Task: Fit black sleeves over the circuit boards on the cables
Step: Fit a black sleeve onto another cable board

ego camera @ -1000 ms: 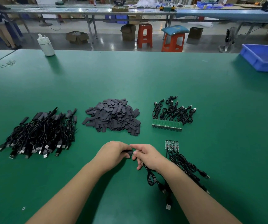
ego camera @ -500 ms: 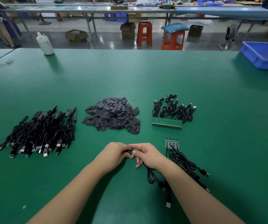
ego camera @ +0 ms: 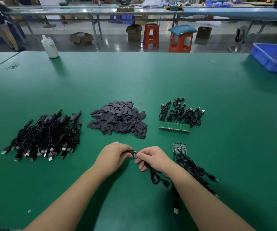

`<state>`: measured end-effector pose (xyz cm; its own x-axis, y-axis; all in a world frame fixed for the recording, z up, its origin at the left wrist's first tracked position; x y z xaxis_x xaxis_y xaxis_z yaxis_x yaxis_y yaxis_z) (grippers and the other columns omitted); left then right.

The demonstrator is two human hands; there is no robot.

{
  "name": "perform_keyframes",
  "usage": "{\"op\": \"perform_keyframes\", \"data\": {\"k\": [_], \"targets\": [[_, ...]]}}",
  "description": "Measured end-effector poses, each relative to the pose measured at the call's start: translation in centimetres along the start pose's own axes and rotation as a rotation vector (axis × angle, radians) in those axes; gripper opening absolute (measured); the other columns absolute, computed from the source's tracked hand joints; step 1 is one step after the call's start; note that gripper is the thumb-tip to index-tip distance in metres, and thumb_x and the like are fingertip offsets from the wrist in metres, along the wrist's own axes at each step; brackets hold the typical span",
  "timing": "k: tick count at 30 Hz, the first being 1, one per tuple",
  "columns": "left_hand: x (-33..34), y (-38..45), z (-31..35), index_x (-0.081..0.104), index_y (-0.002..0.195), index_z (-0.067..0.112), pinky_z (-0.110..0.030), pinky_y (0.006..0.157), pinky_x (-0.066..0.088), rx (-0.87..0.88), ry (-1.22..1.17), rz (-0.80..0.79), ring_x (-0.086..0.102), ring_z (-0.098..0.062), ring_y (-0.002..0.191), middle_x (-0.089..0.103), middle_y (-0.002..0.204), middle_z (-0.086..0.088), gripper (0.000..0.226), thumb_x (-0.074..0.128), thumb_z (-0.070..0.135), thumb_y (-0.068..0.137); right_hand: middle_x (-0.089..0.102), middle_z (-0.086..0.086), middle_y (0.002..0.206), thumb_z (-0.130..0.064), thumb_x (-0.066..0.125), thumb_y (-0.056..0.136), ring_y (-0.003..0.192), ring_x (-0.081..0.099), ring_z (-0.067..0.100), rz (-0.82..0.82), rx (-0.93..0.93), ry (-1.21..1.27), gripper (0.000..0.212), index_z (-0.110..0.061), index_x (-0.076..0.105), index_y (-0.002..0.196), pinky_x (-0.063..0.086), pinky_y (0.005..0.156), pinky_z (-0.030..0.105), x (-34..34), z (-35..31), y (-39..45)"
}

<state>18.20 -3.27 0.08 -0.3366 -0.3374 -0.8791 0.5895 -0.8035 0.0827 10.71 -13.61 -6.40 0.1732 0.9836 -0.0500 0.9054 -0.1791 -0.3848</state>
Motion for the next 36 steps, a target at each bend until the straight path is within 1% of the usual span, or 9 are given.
{"op": "perform_keyframes", "data": {"k": [2, 5, 11, 15, 18, 21, 26, 30, 36], "targets": [[0.3, 0.0, 0.1, 0.071, 0.11, 0.026, -0.031, 0.081, 0.047, -0.001, 0.021, -0.028, 0.059, -0.017, 0.093, 0.072, 0.096, 0.005, 0.019, 0.065, 0.029, 0.092, 0.071, 0.013, 0.085, -0.011, 0.055, 0.101, 0.059, 0.065, 0.015, -0.004, 0.007, -0.017, 0.017, 0.0, 0.068, 0.1, 0.058, 0.061, 0.028, 0.1, 0.0, -0.1], [0.7, 0.1, 0.6, 0.071, 0.108, 0.023, -0.028, 0.081, 0.047, 0.031, 0.046, -0.052, 0.062, -0.016, 0.093, 0.073, 0.098, 0.005, 0.019, 0.065, 0.026, 0.091, 0.068, 0.012, 0.079, -0.009, 0.053, 0.102, 0.057, 0.064, 0.016, -0.009, 0.013, -0.048, 0.02, 0.002, 0.068, 0.097, 0.059, 0.061, 0.029, 0.2, -0.1, -0.3], [0.9, 0.3, 1.3, 0.072, 0.105, 0.021, -0.027, 0.08, 0.047, 0.083, 0.081, -0.068, 0.064, -0.013, 0.09, 0.073, 0.095, 0.01, 0.016, 0.063, 0.021, 0.091, 0.066, 0.011, 0.073, -0.009, 0.053, 0.101, 0.058, 0.065, 0.017, -0.019, 0.015, -0.095, 0.021, 0.001, 0.069, 0.092, 0.061, 0.063, 0.032, 0.1, -0.1, -0.3], [1.0, 0.2, 0.9, 0.07, 0.107, 0.026, -0.028, 0.076, 0.049, 0.058, 0.093, -0.075, 0.066, -0.014, 0.088, 0.073, 0.096, 0.012, 0.017, 0.062, 0.026, 0.092, 0.065, 0.01, 0.071, -0.009, 0.054, 0.1, 0.057, 0.064, 0.018, -0.017, 0.017, -0.089, 0.022, -0.002, 0.07, 0.088, 0.06, 0.061, 0.031, 0.0, 0.0, -0.2], [1.3, 0.4, 0.5, 0.067, 0.11, 0.031, -0.03, 0.075, 0.049, 0.044, 0.183, -0.118, 0.065, -0.014, 0.089, 0.072, 0.098, 0.013, 0.018, 0.058, 0.031, 0.095, 0.063, 0.008, 0.068, -0.01, 0.054, 0.1, 0.055, 0.063, 0.016, -0.018, 0.018, -0.116, 0.023, -0.004, 0.069, 0.084, 0.059, 0.059, 0.03, 0.2, 0.1, -0.1], [1.8, 0.5, 0.8, 0.065, 0.106, 0.026, -0.032, 0.073, 0.046, 0.094, 0.275, -0.155, 0.064, -0.02, 0.087, 0.069, 0.095, 0.005, 0.013, 0.055, 0.029, 0.097, 0.062, 0.007, 0.066, -0.01, 0.054, 0.1, 0.052, 0.061, 0.014, -0.02, 0.016, -0.149, 0.024, -0.006, 0.068, 0.081, 0.057, 0.055, 0.027, 0.4, 0.1, 0.0], [2.5, 0.4, 0.8, 0.06, 0.108, 0.027, -0.026, 0.07, 0.038, 0.137, 0.294, -0.182, 0.06, -0.017, 0.086, 0.064, 0.097, 0.008, 0.015, 0.053, 0.02, 0.097, 0.062, 0.008, 0.066, -0.01, 0.054, 0.099, 0.052, 0.061, 0.015, -0.025, 0.016, -0.141, 0.025, -0.006, 0.068, 0.079, 0.056, 0.054, 0.027, 0.2, 0.2, 0.0], [2.6, 0.4, 0.8, 0.061, 0.109, 0.025, -0.031, 0.075, 0.046, 0.14, 0.265, -0.167, 0.062, -0.018, 0.088, 0.065, 0.097, 0.006, 0.013, 0.054, 0.023, 0.097, 0.062, 0.008, 0.066, -0.011, 0.054, 0.1, 0.052, 0.061, 0.015, -0.029, 0.011, -0.134, 0.026, -0.006, 0.068, 0.079, 0.056, 0.054, 0.026, 0.2, 0.3, 0.1], [2.8, 0.1, 1.4, 0.063, 0.112, 0.024, -0.03, 0.076, 0.048, 0.186, 0.268, -0.156, 0.063, -0.017, 0.088, 0.065, 0.099, 0.007, 0.02, 0.054, 0.018, 0.096, 0.063, 0.007, 0.065, -0.012, 0.054, 0.101, 0.052, 0.062, 0.014, -0.036, -0.001, -0.159, 0.028, -0.007, 0.068, 0.077, 0.056, 0.054, 0.026, 0.2, 0.3, 0.2]]}}
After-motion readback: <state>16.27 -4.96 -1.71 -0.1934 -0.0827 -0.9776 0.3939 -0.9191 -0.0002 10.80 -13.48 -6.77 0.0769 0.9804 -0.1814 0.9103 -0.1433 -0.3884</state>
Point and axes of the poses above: each hand's wrist, its own y-axis towards the middle knuckle, its own x-axis out of the palm, z = x × y, the point moved 10 cm from there along y, towards the middle knuckle
